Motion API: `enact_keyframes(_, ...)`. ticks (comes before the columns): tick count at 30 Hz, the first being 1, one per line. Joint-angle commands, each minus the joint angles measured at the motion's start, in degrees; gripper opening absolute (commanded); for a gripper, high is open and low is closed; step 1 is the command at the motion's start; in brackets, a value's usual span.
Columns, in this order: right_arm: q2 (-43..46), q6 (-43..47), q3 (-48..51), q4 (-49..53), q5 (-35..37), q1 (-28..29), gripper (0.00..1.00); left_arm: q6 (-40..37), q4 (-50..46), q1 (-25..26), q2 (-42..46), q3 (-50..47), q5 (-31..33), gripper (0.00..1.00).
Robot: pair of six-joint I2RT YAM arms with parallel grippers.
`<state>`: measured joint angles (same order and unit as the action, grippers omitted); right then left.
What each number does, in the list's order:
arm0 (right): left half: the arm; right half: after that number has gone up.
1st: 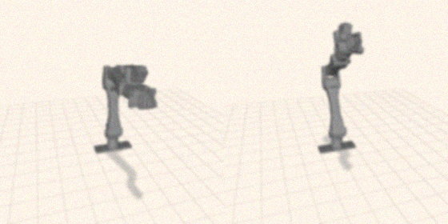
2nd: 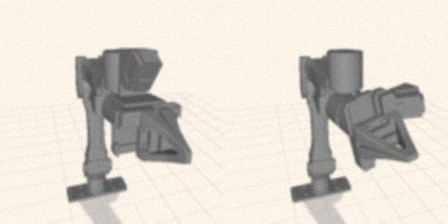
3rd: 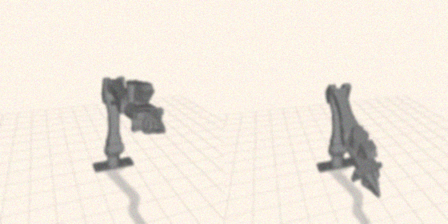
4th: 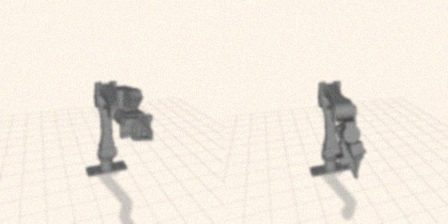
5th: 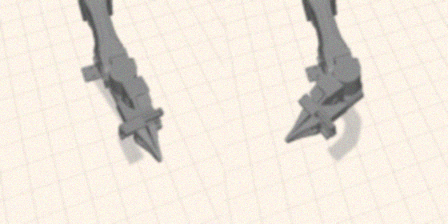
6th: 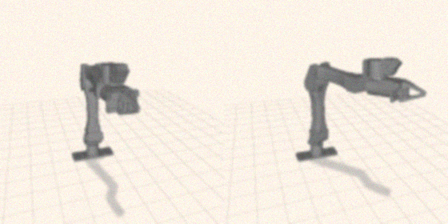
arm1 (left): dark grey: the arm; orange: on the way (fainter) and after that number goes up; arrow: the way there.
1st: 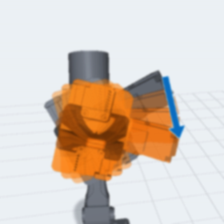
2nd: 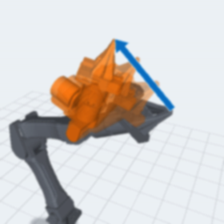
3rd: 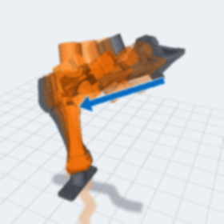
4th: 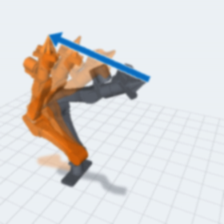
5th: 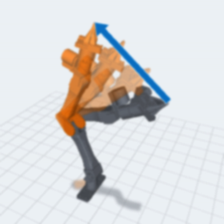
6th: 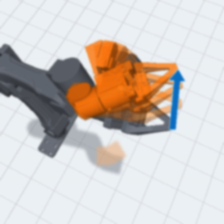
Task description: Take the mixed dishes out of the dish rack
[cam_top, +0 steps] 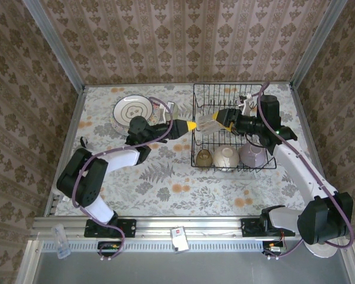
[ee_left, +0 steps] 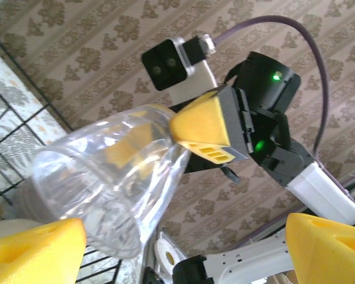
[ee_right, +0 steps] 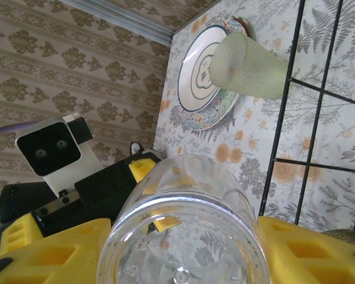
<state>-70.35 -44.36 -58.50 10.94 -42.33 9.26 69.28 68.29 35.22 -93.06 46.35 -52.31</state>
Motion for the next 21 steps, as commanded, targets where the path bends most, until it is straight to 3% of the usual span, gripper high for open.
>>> enact_keyframes(1, 0.31, -2.26, 1.07, -5.17, -3.79, -0.27, 0.39, 1.99, 4.83, 1.1, 0.16, 2.18, -0.51, 0.87)
enact_keyframes(11, -1.52, -3.28, 1.94, -8.88, -5.17, -0.38, 0.39, 3.09, 4.86, 2.91, 2.74, 1.87, 1.03, 0.77)
enact_keyframes(21, -2.99, -5.73, 3.3, -14.31, -7.04, -0.3, 0.39, 4.55, 4.92, 3.15, 4.05, 1.42, 2.56, 0.38)
